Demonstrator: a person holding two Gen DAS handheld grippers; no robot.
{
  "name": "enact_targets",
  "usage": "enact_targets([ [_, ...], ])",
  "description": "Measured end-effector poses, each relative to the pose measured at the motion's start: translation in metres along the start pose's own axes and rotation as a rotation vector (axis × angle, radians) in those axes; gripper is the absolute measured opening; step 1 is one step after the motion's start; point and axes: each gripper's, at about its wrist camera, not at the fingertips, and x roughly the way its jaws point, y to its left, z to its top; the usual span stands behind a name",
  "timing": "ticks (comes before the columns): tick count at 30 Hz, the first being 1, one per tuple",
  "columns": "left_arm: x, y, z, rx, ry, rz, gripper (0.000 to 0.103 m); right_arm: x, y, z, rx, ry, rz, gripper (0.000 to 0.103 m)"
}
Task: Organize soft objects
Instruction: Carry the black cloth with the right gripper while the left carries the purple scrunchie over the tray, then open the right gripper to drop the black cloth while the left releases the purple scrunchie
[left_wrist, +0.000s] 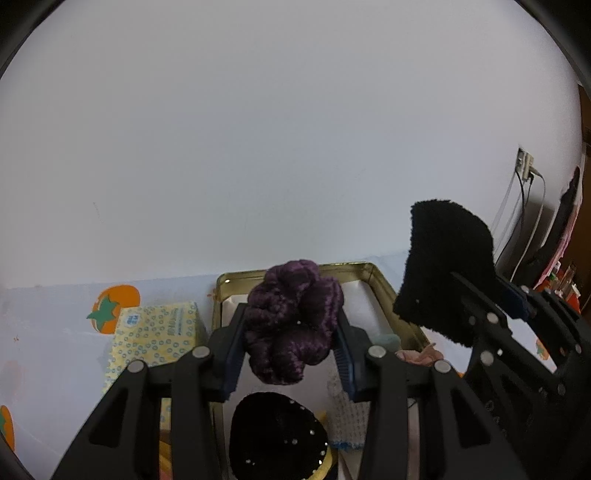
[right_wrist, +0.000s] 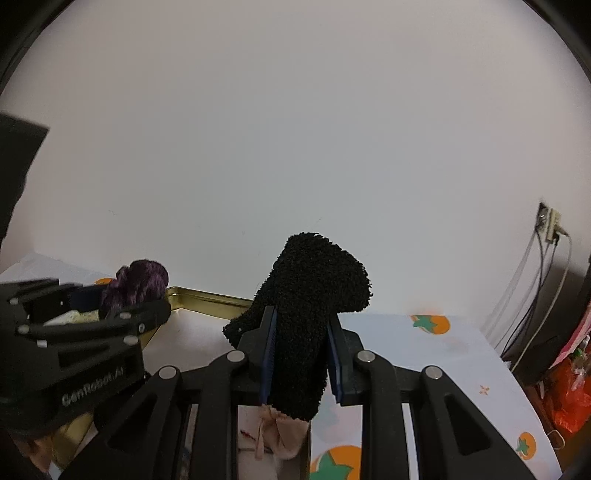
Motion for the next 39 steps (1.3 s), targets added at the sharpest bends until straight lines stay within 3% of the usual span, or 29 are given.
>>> enact_targets([
  [4,0.013,0.003,0.004,-0.014,0.063,-0.004,0.042,0.017,-0.01,0.012,0.028,0.074,0.061,0.027],
  [9,0.029,0.005,0.007,-0.045,0.134,-0.008,0.042,0.038,-0.013,0.026,-0.007,0.138,0.068,0.027],
  [13,0.04,0.002,0.005,-0.051,0.174,-0.012,0.042,0.058,-0.016,0.032,0.05,0.231,0.158,0.027],
  [25,0.072,-0.003,-0.006,-0.076,0.302,0.005,0.042,0.116,-0.015,0.019,0.087,0.394,0.19,0.029],
  [27,0.078,0.0,-0.006,-0.087,0.327,0.007,0.047,0.124,-0.014,0.017,0.097,0.425,0.216,0.031],
  [29,0.082,-0.004,-0.006,-0.056,0.354,0.031,0.056,0.131,-0.014,0.014,0.12,0.459,0.262,0.043],
  [30,0.082,-0.007,-0.005,-0.041,0.367,0.039,0.07,0.131,-0.014,0.014,0.133,0.471,0.272,0.046],
  [31,0.084,-0.004,-0.006,-0.039,0.374,0.037,0.075,0.133,-0.016,0.013,0.155,0.482,0.285,0.053],
  [33,0.084,-0.003,-0.003,-0.048,0.404,0.02,0.102,0.131,-0.02,0.013,0.185,0.484,0.307,0.061],
  [39,0.086,-0.003,0.002,-0.1,0.533,-0.07,0.103,0.12,-0.032,0.02,0.234,0.498,0.331,0.063],
])
